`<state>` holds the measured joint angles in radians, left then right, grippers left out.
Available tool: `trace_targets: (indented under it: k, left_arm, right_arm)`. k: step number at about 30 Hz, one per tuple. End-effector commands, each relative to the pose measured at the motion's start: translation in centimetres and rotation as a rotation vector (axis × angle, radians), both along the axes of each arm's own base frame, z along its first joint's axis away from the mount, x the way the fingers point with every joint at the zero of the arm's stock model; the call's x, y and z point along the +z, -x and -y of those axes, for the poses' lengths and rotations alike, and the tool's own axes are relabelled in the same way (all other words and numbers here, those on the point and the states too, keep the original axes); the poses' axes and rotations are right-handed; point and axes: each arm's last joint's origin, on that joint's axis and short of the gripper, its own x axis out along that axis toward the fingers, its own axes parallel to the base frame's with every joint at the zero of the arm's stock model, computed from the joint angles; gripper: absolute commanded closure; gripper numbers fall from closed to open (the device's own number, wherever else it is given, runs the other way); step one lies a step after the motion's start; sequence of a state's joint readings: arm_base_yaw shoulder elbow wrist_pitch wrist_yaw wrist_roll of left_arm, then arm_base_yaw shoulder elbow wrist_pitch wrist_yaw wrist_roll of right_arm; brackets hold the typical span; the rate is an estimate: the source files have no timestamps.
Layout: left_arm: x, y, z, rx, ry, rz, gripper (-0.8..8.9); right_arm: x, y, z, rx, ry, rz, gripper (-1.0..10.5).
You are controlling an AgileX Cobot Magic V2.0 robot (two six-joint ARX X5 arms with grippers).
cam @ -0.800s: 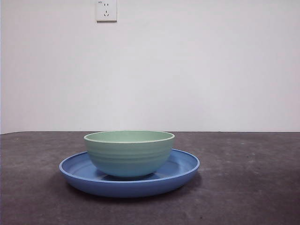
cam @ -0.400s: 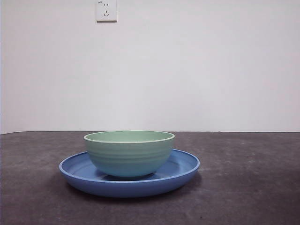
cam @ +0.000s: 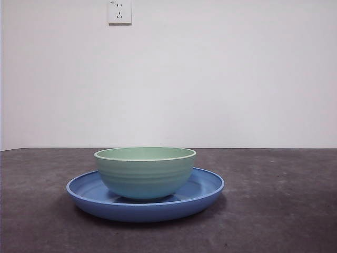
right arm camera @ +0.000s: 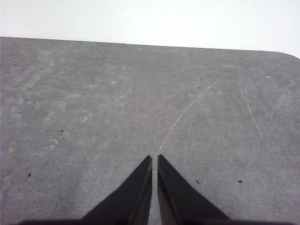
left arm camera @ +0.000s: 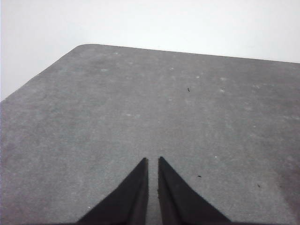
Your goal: Place the green bowl on the blue plate
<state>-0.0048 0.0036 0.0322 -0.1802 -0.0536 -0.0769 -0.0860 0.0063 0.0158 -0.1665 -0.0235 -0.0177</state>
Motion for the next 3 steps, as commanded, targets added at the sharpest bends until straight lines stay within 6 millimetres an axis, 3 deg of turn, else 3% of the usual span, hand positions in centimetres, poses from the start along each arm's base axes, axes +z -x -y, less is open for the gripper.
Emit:
trace_targets:
  k: [1, 3]
  left_arm:
    - [-0.76, -0.09, -0.01, 0.004, 0.002, -0.027, 7.81]
    - [-0.75, -0.09, -0.01, 0.004, 0.002, -0.026, 7.81]
  right_arm:
    - [-0.01, -0.03, 0.01, -0.003, -0.016, 0.012, 9.3]
    - [-0.01, -0.03, 0.01, -0.003, -0.016, 0.012, 9.3]
